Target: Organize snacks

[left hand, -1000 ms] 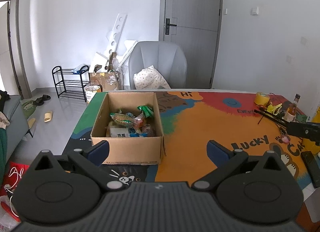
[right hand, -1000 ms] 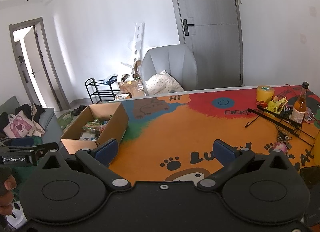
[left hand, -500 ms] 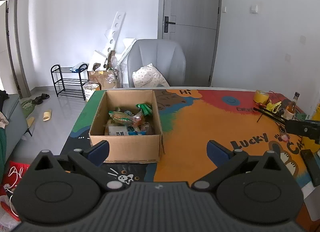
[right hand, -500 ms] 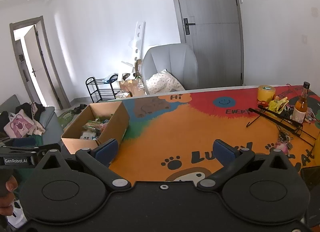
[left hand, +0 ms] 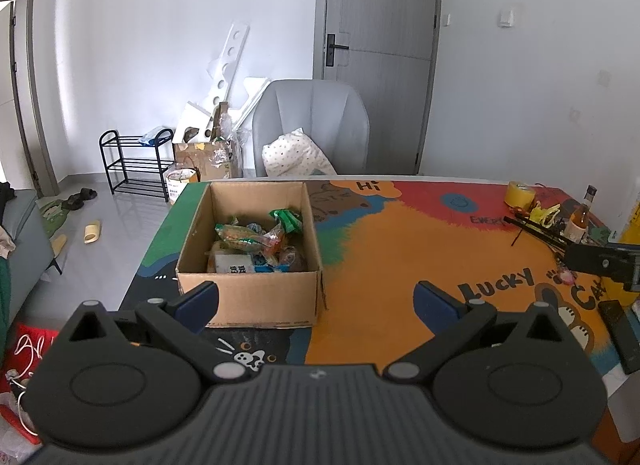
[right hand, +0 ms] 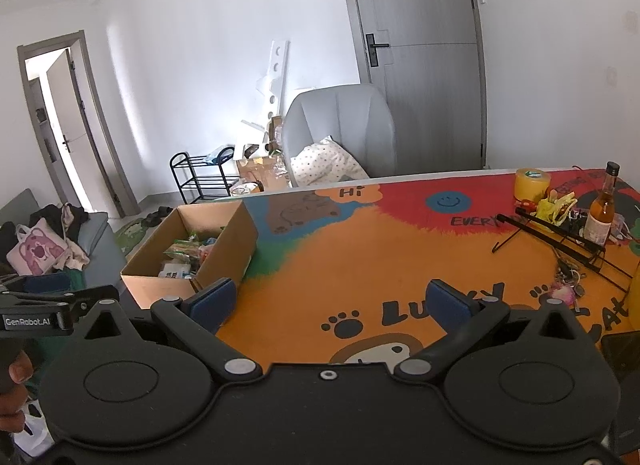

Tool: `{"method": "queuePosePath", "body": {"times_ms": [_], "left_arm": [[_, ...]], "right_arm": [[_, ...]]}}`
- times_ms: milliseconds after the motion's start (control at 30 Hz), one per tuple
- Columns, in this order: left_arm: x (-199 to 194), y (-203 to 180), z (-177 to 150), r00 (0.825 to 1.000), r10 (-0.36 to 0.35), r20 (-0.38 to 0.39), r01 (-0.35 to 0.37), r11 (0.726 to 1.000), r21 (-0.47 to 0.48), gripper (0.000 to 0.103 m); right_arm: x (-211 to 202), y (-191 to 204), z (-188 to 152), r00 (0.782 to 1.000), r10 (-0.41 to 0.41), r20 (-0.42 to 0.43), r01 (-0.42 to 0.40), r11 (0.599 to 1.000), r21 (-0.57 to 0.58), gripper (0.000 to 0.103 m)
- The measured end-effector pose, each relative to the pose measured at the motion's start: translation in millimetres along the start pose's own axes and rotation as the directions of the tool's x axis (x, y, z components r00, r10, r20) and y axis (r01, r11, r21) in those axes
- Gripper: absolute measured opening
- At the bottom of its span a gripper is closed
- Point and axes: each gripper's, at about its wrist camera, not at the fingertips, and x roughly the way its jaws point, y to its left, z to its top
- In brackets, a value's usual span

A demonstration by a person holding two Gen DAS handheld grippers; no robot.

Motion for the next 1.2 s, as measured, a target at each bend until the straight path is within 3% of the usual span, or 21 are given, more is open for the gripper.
{"method": "queuePosePath", "body": {"times_ms": [1200], "left_arm": [[-0.6,0.8,-0.9,1.0,-0.007,-0.001,0.007,1.0,0.004,0.103]], "right_arm": [[-1.1,4.5,1.7,1.0,0.008,-0.001,-0.008,1.0,-0.016,0.103]]}}
